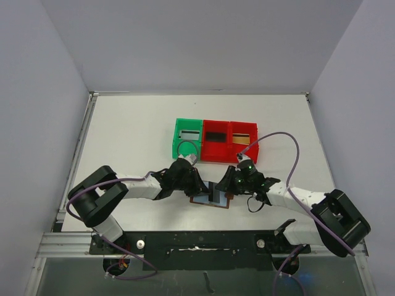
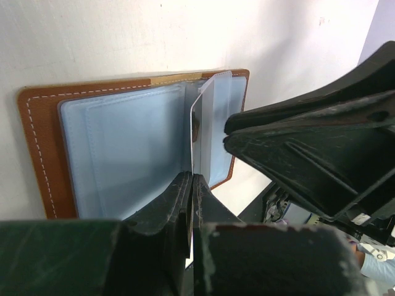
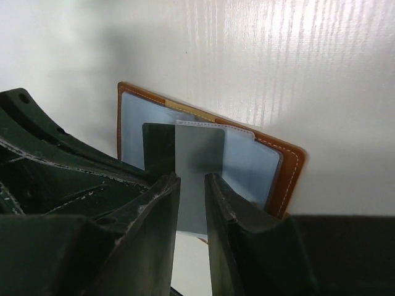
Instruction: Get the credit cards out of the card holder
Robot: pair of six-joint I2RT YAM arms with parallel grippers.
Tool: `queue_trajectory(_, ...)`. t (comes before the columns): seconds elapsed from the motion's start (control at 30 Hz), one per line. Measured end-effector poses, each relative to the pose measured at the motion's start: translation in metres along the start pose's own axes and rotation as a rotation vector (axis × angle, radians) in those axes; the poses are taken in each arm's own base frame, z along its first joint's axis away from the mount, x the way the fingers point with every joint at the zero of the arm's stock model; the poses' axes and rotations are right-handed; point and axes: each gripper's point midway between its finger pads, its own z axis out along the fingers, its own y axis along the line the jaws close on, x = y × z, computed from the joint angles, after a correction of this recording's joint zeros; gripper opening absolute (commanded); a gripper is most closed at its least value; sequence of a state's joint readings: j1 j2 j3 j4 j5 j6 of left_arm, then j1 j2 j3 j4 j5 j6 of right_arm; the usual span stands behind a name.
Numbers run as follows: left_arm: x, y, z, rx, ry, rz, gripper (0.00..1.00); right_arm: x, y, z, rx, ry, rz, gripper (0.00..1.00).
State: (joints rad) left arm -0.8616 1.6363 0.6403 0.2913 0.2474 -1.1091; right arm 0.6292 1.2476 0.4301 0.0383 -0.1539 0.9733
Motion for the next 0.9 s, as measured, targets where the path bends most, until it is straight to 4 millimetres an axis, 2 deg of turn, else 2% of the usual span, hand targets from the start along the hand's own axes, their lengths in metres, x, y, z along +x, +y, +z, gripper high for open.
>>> queue_trajectory(0.1,0.0,0.0,0.0,0.0,0.0,0.0,0.01,0.005,-0.003,0.007,0.004,0.029,0.002,0.24)
queue_trajectory(0.17,0.0,0.0,0.0,0.001,0.001,0.002,0.06,0.011,-0.007,0.011,0.018,0.053,0.012,0.24)
queue_trajectory(0.27,0.0,-0.001,0.0,0.005,0.0,0.008,0.13,0.008,-0.006,0.013,0.013,0.045,0.018,0.24)
queue_trajectory(0.33,0.0,-0.002,0.0,0.009,0.0,0.011,0.13,0.008,-0.005,0.014,0.01,0.042,0.027,0.24)
queue_trajectory(0.4,-0.001,-0.004,0.0,0.021,0.002,0.015,0.12,0.008,-0.005,0.014,0.004,0.037,0.036,0.24)
queue_trajectory(0.5,0.0,-0.006,0.0,0.03,0.005,0.02,0.0,0.008,-0.005,0.014,0.0,0.033,0.043,0.24)
queue_trajectory(0.73,0.0,-0.003,0.0,0.016,0.002,0.02,0.0,0.007,-0.008,0.013,0.012,0.021,0.055,0.24)
queue_trajectory(0.9,-0.008,-0.01,-0.019,0.03,-0.041,0.023,0.0,0.003,-0.014,0.009,0.027,0.007,0.072,0.25)
